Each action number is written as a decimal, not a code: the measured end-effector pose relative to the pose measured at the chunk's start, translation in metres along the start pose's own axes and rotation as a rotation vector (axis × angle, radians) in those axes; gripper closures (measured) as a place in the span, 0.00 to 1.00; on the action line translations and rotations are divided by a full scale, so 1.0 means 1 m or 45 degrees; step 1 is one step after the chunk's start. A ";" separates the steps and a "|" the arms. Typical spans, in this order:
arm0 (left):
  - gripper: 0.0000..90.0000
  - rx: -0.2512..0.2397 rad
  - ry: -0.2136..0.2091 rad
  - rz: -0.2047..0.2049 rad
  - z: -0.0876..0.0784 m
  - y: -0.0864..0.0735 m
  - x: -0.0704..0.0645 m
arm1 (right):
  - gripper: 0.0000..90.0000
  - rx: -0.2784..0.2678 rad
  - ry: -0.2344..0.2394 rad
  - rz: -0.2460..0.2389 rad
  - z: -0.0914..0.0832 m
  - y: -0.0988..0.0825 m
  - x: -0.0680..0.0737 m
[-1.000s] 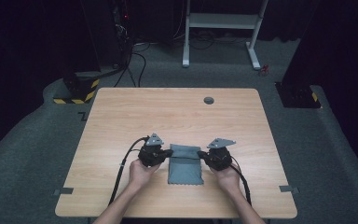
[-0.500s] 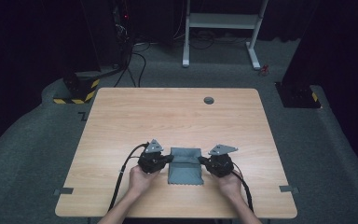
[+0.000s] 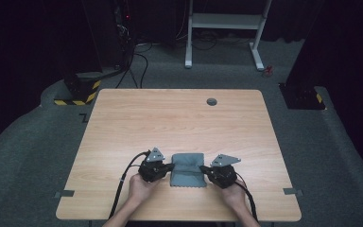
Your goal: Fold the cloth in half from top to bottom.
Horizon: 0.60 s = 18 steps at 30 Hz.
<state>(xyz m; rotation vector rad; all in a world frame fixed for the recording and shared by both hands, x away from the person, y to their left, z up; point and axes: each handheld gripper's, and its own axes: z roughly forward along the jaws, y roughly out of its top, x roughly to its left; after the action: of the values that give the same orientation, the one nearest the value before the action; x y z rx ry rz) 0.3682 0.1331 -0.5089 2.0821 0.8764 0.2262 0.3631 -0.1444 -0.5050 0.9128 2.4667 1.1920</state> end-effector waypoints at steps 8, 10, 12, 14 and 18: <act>0.99 0.004 0.001 0.028 0.003 -0.006 -0.009 | 1.00 -0.009 0.004 0.015 -0.005 -0.009 0.002; 0.99 0.001 -0.003 0.030 0.002 -0.007 -0.009 | 1.00 -0.010 0.006 0.010 -0.006 -0.010 0.004; 0.99 0.000 -0.015 0.013 0.000 -0.008 -0.009 | 1.00 -0.014 0.013 0.016 -0.007 -0.011 0.005; 0.99 -0.006 -0.019 0.011 -0.003 -0.009 -0.008 | 1.00 -0.012 0.019 0.011 -0.007 -0.014 0.009; 0.99 -0.001 -0.014 0.027 -0.003 -0.014 -0.011 | 1.00 -0.009 0.029 -0.003 -0.007 -0.019 0.014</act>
<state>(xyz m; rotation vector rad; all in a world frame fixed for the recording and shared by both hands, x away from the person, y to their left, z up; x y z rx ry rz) 0.3511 0.1337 -0.5162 2.0911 0.8478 0.2265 0.3411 -0.1484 -0.5147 0.8998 2.4789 1.2157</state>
